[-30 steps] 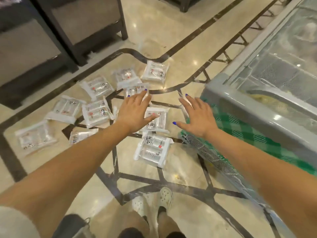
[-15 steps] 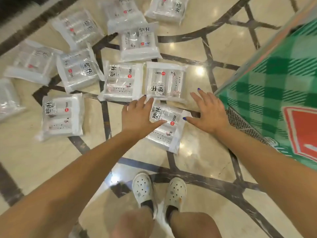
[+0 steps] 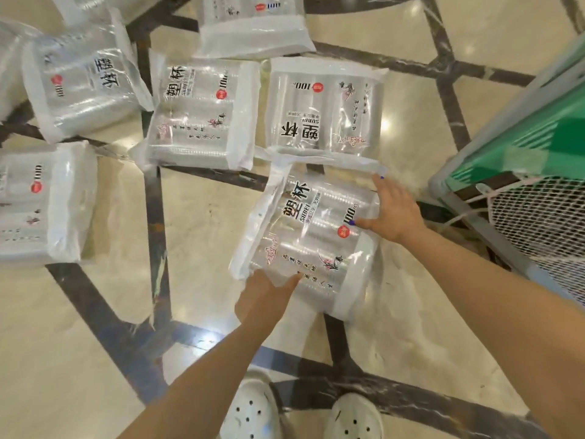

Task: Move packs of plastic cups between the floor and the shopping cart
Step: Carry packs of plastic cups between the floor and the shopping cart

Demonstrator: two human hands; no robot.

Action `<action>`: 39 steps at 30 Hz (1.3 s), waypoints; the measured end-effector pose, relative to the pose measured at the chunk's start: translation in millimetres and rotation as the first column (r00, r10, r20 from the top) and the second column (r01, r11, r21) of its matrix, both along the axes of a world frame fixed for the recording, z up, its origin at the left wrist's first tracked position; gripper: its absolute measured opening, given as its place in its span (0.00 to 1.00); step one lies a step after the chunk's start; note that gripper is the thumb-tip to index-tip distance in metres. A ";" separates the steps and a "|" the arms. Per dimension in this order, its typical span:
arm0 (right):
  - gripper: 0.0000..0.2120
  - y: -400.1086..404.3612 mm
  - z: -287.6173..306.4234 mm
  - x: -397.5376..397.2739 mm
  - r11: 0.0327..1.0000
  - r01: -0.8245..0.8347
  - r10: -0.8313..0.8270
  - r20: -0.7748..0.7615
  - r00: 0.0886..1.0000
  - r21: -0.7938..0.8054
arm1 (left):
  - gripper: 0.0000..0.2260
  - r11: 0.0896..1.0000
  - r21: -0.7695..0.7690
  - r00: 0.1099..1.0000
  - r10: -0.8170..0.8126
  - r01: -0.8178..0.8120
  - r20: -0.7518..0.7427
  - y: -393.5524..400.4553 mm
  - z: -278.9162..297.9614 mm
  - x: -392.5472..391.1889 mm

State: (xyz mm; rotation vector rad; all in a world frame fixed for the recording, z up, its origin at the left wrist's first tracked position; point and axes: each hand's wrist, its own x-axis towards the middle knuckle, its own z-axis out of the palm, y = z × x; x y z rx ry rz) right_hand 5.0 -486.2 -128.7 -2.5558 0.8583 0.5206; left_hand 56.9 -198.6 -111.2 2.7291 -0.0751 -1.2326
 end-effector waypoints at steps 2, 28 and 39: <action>0.55 -5.3 -6.8 3.6 0.996 0.027 -0.026 -0.013 1.000 0.090 | 0.49 0.993 -0.006 0.985 0.117 -0.118 -0.129 2.9 -12.4 -7.5; 0.36 73.0 395.7 -38.1 0.451 0.398 -0.678 0.017 0.735 0.799 | 0.43 0.365 -0.726 0.751 0.584 -0.582 -0.308 26.4 397.2 68.7; 0.47 40.7 718.7 -57.0 0.448 0.195 -0.766 0.261 0.588 0.873 | 0.57 0.308 -0.891 0.943 0.123 -0.332 -0.309 -12.9 716.6 105.4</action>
